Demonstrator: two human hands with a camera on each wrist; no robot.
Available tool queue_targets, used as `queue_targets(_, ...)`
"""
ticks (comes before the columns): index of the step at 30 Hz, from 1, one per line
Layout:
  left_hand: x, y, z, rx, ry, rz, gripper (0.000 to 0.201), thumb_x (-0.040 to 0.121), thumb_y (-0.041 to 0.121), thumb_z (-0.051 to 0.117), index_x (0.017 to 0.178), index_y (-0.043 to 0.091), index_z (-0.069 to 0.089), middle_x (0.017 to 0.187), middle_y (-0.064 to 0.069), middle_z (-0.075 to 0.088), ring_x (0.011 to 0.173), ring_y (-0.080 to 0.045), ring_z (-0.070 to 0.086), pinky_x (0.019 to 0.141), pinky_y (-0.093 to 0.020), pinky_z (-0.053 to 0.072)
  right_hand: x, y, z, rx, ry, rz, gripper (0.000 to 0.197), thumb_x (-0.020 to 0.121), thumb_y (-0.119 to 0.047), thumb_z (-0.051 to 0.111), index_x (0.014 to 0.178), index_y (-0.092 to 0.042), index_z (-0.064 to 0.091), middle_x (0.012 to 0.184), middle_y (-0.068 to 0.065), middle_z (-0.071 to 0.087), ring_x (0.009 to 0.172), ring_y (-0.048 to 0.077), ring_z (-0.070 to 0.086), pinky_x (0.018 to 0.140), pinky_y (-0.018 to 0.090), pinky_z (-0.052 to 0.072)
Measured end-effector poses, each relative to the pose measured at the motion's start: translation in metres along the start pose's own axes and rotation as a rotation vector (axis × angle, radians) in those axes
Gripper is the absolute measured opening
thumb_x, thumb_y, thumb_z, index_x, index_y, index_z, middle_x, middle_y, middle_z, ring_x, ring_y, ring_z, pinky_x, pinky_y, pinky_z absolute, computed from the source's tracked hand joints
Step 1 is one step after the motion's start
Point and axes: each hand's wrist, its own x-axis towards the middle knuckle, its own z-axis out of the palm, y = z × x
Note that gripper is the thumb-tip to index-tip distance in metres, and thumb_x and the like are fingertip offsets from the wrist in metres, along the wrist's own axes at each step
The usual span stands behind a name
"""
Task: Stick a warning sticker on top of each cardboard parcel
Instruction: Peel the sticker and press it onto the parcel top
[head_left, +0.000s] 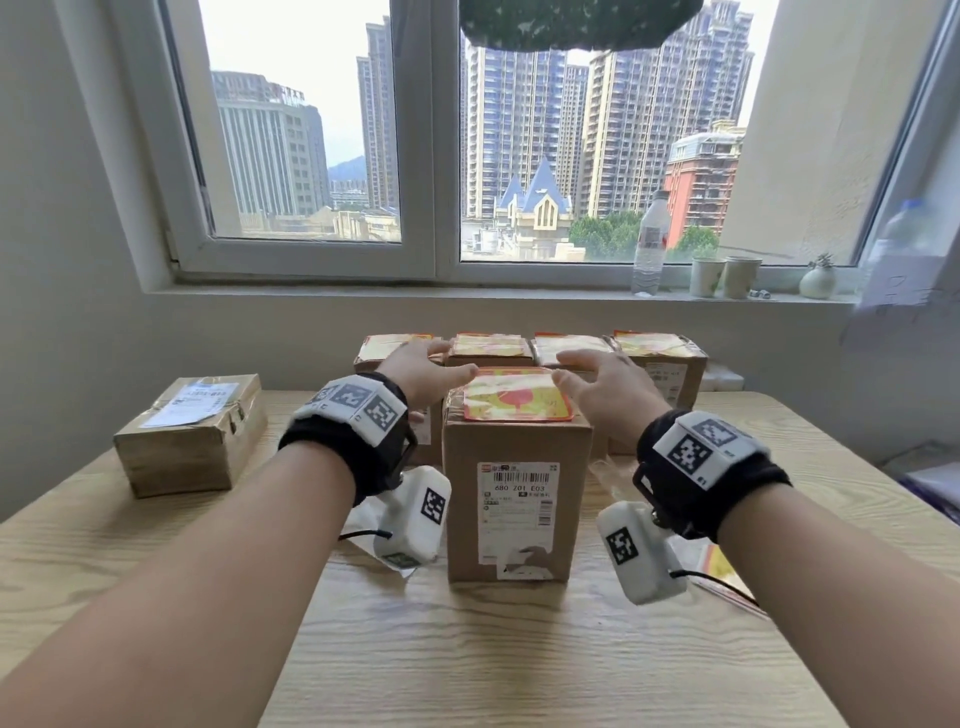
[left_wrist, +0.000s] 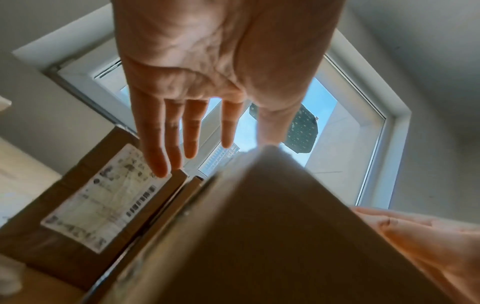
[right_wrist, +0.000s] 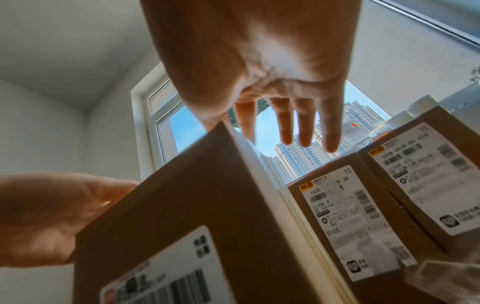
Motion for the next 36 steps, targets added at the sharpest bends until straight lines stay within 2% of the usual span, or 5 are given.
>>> queue_targets(5, -0.005, 0.012, 0.015, 0.126, -0.107, 0.177, 0.039, 0.097, 0.031, 0.053, 0.136, 0.036, 0.051, 0.148, -0.007, 0.041, 0.124, -0.022, 0.051, 0.097, -0.028, 0.044, 0.001, -0.01, 0.009, -0.088, -0.143, -0.054, 0.039, 0.098, -0.045, 0.044, 0.134, -0.035, 0.054, 0.158, 0.001, 0.022, 0.146, 0.023, 0.021, 0.118, 0.042, 0.017)
queue_targets(11, -0.002, -0.001, 0.012, 0.091, -0.053, 0.058, 0.044, 0.1, 0.027, 0.044, 0.144, 0.025, 0.042, 0.147, -0.002, 0.045, 0.124, -0.019, 0.05, 0.096, -0.026, 0.041, 0.0, 0.002, 0.001, -0.034, -0.03, 0.017, 0.039, 0.101, -0.038, 0.041, 0.136, -0.026, 0.051, 0.146, 0.003, 0.044, 0.128, 0.019, 0.045, 0.099, 0.032, 0.039)
queue_targets(16, -0.004, 0.003, 0.017, 0.039, -0.182, 0.044, 0.055, 0.097, 0.033, 0.051, 0.149, 0.03, 0.031, 0.153, -0.006, 0.034, 0.134, -0.023, 0.041, 0.103, -0.03, 0.039, -0.002, -0.002, 0.007, -0.077, -0.157, -0.047, 0.043, 0.097, -0.047, 0.044, 0.139, -0.036, 0.048, 0.156, 0.001, 0.029, 0.14, 0.024, 0.034, 0.115, 0.042, 0.029)
queue_targets(26, -0.027, -0.005, 0.014, -0.262, -0.166, -0.243, 0.059, 0.095, 0.054, 0.043, 0.132, 0.008, 0.045, 0.121, -0.007, 0.059, 0.097, -0.022, 0.061, 0.065, -0.036, 0.059, -0.022, 0.012, 0.001, 0.085, -0.062, 0.137, 0.056, 0.094, -0.062, 0.035, 0.084, -0.014, 0.062, 0.086, 0.004, 0.066, 0.079, 0.02, 0.065, 0.076, 0.039, 0.058)
queue_targets(36, -0.048, 0.008, -0.024, -0.24, -0.163, -0.03, 0.048, 0.073, 0.049, 0.076, 0.111, 0.024, 0.062, 0.105, -0.002, 0.072, 0.098, -0.018, 0.068, 0.087, -0.043, 0.056, -0.033, -0.041, -0.009, 0.299, -0.025, 0.14, 0.073, 0.08, -0.074, 0.047, 0.096, -0.005, 0.064, 0.09, 0.012, 0.068, 0.079, 0.028, 0.072, 0.073, 0.048, 0.06)
